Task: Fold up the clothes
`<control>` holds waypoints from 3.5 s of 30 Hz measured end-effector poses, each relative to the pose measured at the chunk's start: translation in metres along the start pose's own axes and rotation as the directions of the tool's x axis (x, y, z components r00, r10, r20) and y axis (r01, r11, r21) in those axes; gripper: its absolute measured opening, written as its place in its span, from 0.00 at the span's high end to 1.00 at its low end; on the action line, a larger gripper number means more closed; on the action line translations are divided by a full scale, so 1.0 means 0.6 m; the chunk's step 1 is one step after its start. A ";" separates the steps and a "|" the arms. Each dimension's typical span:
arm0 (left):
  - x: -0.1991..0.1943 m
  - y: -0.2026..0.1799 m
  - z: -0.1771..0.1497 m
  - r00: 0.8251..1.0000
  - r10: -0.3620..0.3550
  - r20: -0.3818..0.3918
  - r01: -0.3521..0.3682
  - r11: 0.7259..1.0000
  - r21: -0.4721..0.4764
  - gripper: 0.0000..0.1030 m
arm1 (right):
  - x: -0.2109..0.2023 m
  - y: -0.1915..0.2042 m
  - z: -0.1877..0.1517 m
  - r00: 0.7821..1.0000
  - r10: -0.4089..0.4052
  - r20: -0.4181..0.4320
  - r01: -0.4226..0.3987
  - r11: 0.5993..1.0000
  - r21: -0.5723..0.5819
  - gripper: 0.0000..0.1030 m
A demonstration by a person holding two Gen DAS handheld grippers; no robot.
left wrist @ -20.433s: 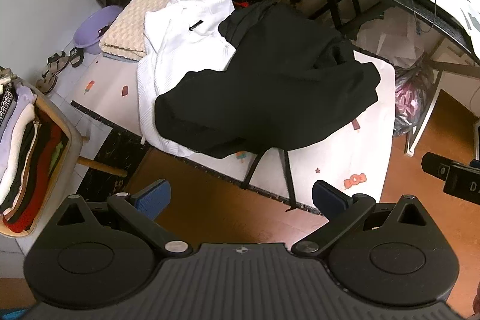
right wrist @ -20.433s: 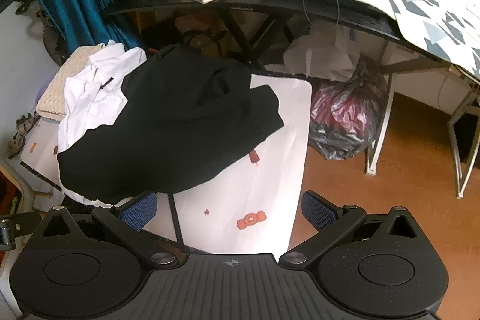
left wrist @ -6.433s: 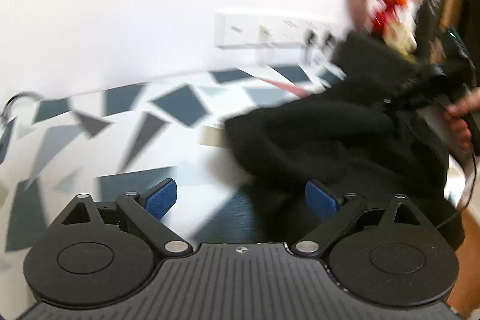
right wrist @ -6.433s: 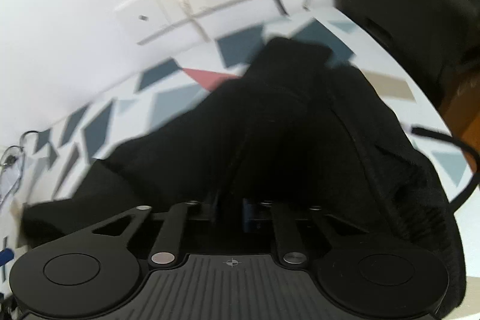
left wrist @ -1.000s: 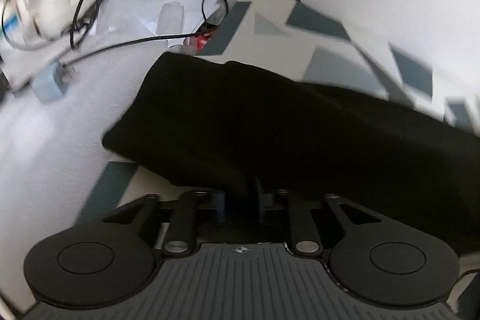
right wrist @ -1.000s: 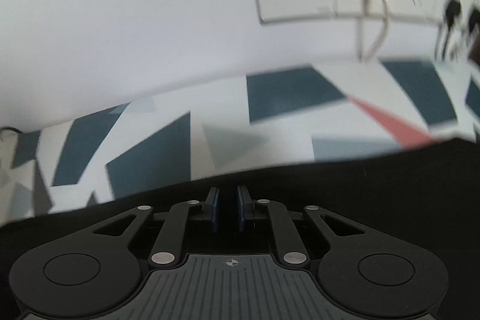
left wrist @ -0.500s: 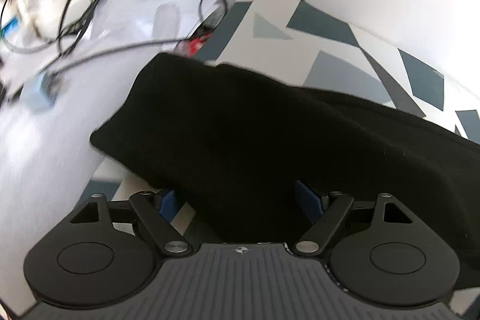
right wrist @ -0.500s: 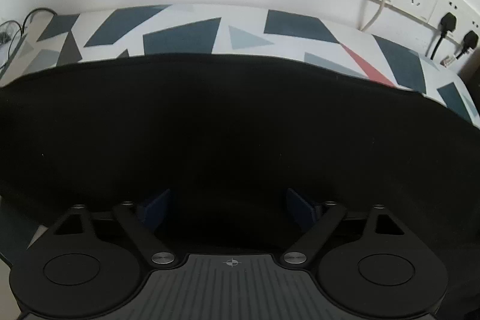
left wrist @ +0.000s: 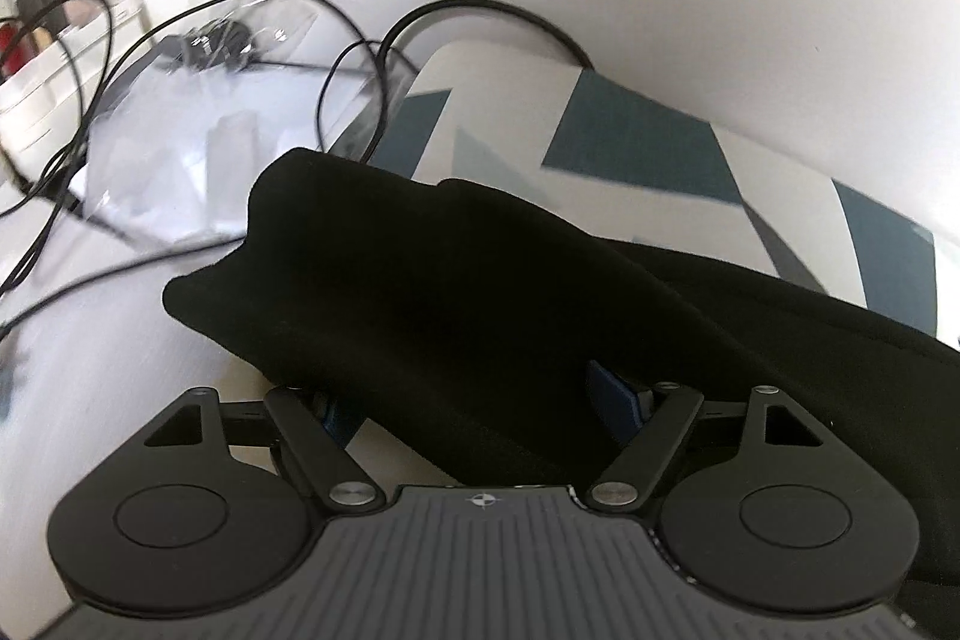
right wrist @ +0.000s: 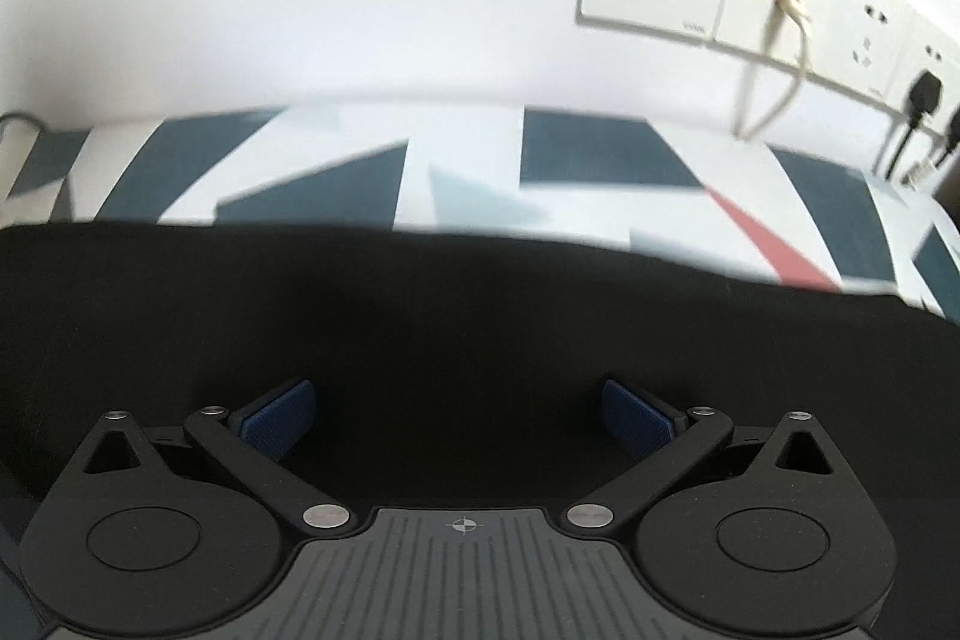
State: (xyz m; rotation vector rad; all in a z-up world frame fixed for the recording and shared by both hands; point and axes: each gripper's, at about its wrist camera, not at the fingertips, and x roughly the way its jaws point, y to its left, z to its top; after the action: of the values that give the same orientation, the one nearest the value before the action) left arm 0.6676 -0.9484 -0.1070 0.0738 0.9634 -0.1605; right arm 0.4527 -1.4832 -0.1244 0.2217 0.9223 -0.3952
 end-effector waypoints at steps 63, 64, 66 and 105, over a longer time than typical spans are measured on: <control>-0.426 -0.304 -0.497 0.953 -0.265 -0.145 0.302 0.828 0.473 0.07 | -0.453 -0.423 -0.421 0.952 0.305 0.024 -0.303 0.932 0.198 0.32; -0.424 -0.306 -0.494 0.953 -0.264 -0.150 0.304 0.834 0.461 0.07 | -0.462 -0.430 -0.431 0.958 0.286 0.032 -0.287 0.936 0.203 0.24; -0.426 -0.316 -0.493 0.943 -0.294 -0.159 0.334 0.829 0.449 0.07 | -0.472 -0.434 -0.455 0.974 0.226 0.031 -0.228 0.955 0.187 0.07; -0.416 0.043 -0.423 0.901 -0.427 0.072 0.398 0.881 0.255 0.03 | -0.367 0.270 0.078 0.776 0.629 0.036 -0.565 0.720 -0.404 0.88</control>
State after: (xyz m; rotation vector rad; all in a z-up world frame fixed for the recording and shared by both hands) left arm 0.3263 -0.8632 -0.0467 0.0731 0.8186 -0.6698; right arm 0.4366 -1.3013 0.0843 0.1230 0.6856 0.3721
